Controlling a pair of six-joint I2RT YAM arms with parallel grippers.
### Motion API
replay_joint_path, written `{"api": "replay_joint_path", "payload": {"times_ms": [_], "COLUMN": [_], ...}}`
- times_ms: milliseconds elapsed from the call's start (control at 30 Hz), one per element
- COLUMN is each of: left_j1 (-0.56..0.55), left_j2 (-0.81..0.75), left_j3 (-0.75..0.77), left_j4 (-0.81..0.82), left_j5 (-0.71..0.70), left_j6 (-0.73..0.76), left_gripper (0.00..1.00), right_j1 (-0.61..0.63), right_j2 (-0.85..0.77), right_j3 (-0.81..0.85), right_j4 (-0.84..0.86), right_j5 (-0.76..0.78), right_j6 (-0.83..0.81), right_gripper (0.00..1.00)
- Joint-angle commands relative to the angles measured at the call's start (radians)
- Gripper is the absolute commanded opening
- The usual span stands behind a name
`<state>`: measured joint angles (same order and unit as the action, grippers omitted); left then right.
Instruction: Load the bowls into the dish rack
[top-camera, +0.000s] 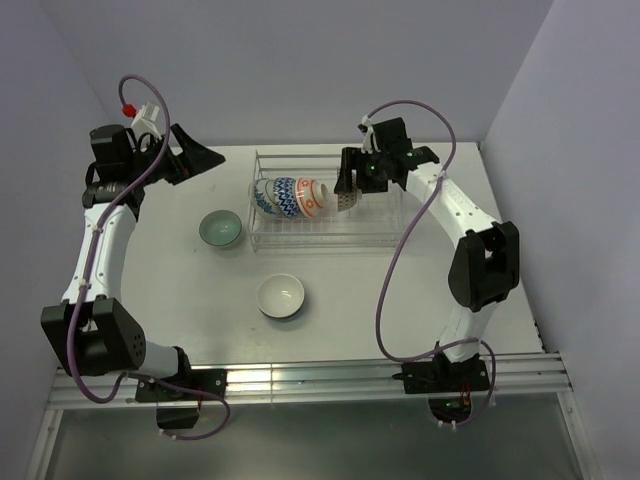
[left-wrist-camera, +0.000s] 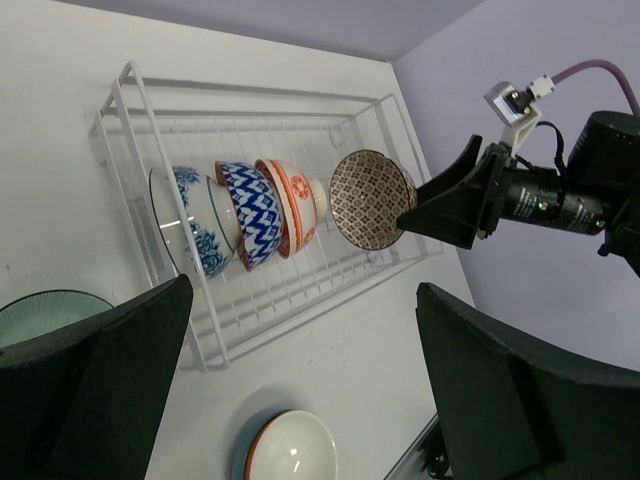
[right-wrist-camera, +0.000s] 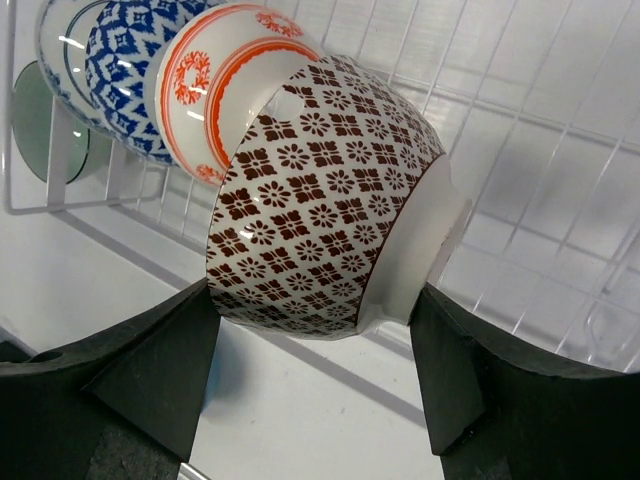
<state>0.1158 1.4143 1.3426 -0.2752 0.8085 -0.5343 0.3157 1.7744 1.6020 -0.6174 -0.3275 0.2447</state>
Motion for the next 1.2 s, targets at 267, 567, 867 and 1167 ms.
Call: {"api": "replay_joint_path", "payload": {"times_ms": [267,567,867,1167], "left_j1": [0.039,0.048,0.054,0.054], "left_j2": [-0.063,-0.052,-0.052,-0.052], "left_j3": [-0.065,-0.083,-0.095,-0.091], "left_j4": [-0.007,-0.038,-0.029,-0.024], "left_j5": [0.132,0.188,0.195,0.185], "left_j6": [0.071,0.094,0.088,0.089], "left_gripper": [1.0,0.99,0.99,0.99], "right_j1": [0.033,0.052,0.074,0.085], "right_j2": [0.117,0.166,0.203,0.23], "right_j3": [0.157,0.179,0.2,0.233], "right_j4": [0.035,0.039,0.005,-0.018], "right_j5": [0.038,0.054,0.097,0.107], "right_j6": [-0.042,-0.064,-0.09,-0.099], "right_gripper": [0.0,0.0,0.0,0.11]}}
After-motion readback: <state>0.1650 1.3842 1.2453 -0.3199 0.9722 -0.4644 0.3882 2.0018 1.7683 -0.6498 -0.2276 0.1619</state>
